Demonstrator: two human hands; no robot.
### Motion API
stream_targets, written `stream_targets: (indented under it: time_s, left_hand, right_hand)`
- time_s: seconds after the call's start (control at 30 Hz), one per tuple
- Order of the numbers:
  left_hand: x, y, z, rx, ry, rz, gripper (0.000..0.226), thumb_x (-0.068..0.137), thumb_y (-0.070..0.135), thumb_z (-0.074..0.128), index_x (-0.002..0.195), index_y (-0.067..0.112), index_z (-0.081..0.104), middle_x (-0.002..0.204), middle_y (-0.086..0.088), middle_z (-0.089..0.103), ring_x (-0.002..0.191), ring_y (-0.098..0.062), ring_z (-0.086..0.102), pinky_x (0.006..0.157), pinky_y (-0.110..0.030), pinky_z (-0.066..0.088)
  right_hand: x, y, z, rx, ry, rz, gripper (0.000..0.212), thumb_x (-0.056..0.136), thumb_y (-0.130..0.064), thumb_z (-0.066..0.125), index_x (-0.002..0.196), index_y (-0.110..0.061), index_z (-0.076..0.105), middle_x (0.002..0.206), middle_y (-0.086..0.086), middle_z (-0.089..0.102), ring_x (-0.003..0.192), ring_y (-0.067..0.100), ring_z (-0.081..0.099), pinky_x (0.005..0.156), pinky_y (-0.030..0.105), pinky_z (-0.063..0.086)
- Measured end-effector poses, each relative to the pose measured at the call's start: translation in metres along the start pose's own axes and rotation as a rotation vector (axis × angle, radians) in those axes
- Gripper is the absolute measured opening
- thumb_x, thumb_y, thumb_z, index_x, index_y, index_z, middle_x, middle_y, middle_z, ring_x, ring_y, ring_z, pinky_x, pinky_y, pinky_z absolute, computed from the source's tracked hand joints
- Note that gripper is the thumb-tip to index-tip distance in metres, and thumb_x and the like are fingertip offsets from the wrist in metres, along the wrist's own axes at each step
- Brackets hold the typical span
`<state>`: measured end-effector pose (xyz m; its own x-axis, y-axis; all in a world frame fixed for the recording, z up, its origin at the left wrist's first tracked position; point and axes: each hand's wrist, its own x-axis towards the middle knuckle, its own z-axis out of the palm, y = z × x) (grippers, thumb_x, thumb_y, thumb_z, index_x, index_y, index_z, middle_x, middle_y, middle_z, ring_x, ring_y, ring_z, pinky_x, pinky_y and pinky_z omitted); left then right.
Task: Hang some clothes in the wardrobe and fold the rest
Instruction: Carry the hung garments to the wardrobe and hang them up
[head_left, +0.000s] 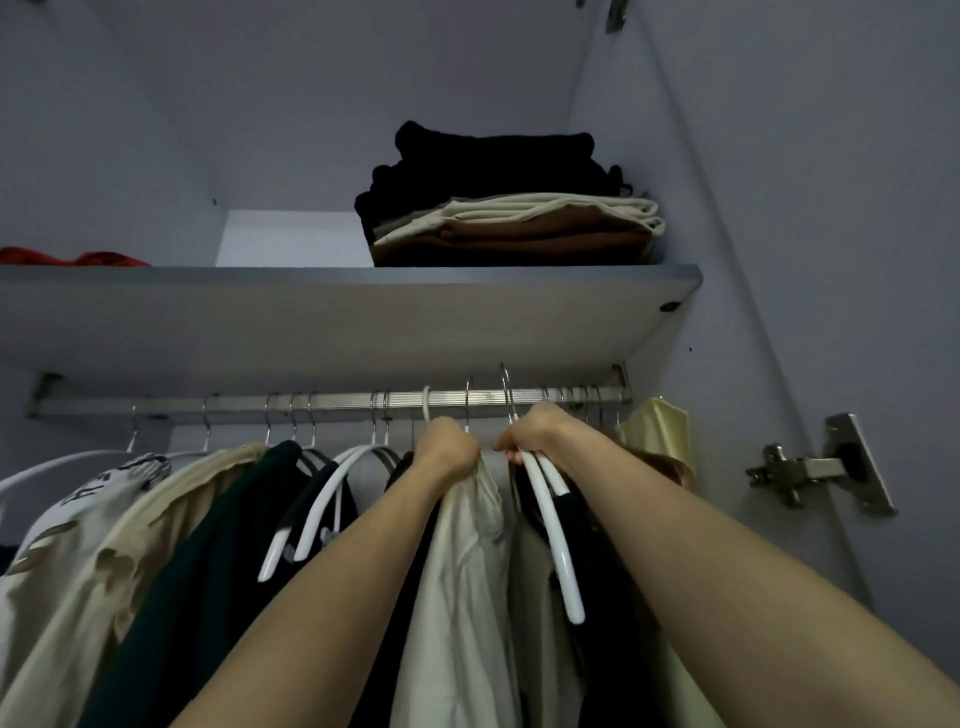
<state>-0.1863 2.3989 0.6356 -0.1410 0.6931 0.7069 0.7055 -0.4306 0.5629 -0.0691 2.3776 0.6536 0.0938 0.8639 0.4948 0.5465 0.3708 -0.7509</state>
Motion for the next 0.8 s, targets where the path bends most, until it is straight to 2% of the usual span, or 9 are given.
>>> stream_targets:
  time_s: [0.1,0.13,0.2,0.27,0.37,0.5,0.57,0.63,0.8]
  left_hand:
    - [0.018,0.001,0.012,0.097,0.026,0.065,0.022,0.093,0.009,0.048,0.107,-0.005,0.059,0.115,-0.022,0.062,0.108,-0.037,0.059,0.080,-0.035,0.046]
    - [0.024,0.001,0.016,0.122,0.036,0.080,0.022,0.094,0.010,0.049,0.107,-0.004,0.059,0.117,-0.022,0.062,0.109,-0.037,0.058,0.082,-0.035,0.046]
    - [0.037,0.000,0.024,0.154,0.037,0.106,0.024,0.094,0.014,0.051,0.108,-0.003,0.059,0.118,-0.022,0.061,0.110,-0.036,0.058,0.084,-0.035,0.045]
    - [0.050,-0.004,0.027,0.189,0.038,0.120,0.024,0.093,0.013,0.051,0.108,-0.003,0.059,0.119,-0.021,0.061,0.110,-0.036,0.057,0.083,-0.035,0.045]
    - [0.067,-0.010,0.029,0.250,0.061,0.133,0.022,0.092,0.009,0.049,0.107,-0.003,0.059,0.118,-0.020,0.061,0.109,-0.034,0.058,0.086,-0.035,0.046]
    - [0.083,-0.018,0.034,0.271,0.078,0.123,0.021,0.091,0.006,0.048,0.107,-0.001,0.059,0.116,-0.019,0.062,0.107,-0.033,0.059,0.085,-0.036,0.048]
    - [0.086,-0.022,0.036,0.280,0.081,0.123,0.022,0.090,0.005,0.048,0.109,-0.001,0.059,0.118,-0.019,0.061,0.109,-0.034,0.058,0.088,-0.037,0.048]
    - [0.086,-0.024,0.039,0.291,0.083,0.120,0.024,0.090,0.005,0.049,0.110,-0.001,0.058,0.119,-0.020,0.061,0.111,-0.035,0.058,0.089,-0.038,0.048]
    - [0.077,-0.026,0.039,0.312,0.058,0.123,0.024,0.090,0.006,0.048,0.111,0.000,0.057,0.119,-0.019,0.060,0.111,-0.035,0.058,0.087,-0.039,0.048]
  right_hand:
    - [0.024,-0.001,0.008,-0.264,0.156,-0.048,0.034,0.084,-0.017,0.065,0.052,-0.015,0.054,0.031,-0.005,0.049,0.035,0.002,0.051,0.052,0.018,0.044]
    - [0.031,0.000,0.011,-0.299,0.196,-0.080,0.034,0.083,-0.016,0.065,0.052,-0.015,0.054,0.038,-0.003,0.055,0.049,0.003,0.060,0.057,0.018,0.047]
    - [0.046,0.002,0.018,-0.369,0.216,-0.115,0.028,0.080,-0.015,0.068,0.056,-0.012,0.055,0.074,0.006,0.072,0.081,0.013,0.068,0.068,0.022,0.052]
    - [0.058,0.004,0.024,-0.322,0.244,-0.114,0.017,0.078,-0.015,0.071,0.066,-0.009,0.061,0.095,0.011,0.073,0.091,0.018,0.068,0.054,0.019,0.046]
    - [0.071,0.006,0.028,-0.248,0.294,-0.119,0.018,0.077,-0.017,0.073,0.089,-0.003,0.069,0.100,0.012,0.071,0.096,0.021,0.068,0.045,0.017,0.036]
    - [0.085,0.010,0.033,-0.275,0.377,-0.132,0.015,0.078,-0.016,0.070,0.080,-0.010,0.057,0.106,0.011,0.068,0.099,0.026,0.065,0.065,0.024,0.042]
    - [0.086,0.014,0.035,-0.321,0.398,-0.138,0.014,0.079,-0.017,0.067,0.085,-0.011,0.056,0.111,0.011,0.066,0.103,0.028,0.063,0.070,0.025,0.041]
    - [0.085,0.019,0.036,-0.378,0.389,-0.136,0.017,0.080,-0.018,0.067,0.093,-0.009,0.060,0.114,0.012,0.065,0.106,0.029,0.062,0.071,0.025,0.041]
    - [0.080,0.022,0.034,-0.464,0.377,-0.144,0.012,0.080,-0.013,0.065,0.089,-0.009,0.058,0.109,0.011,0.064,0.101,0.029,0.062,0.069,0.027,0.042]
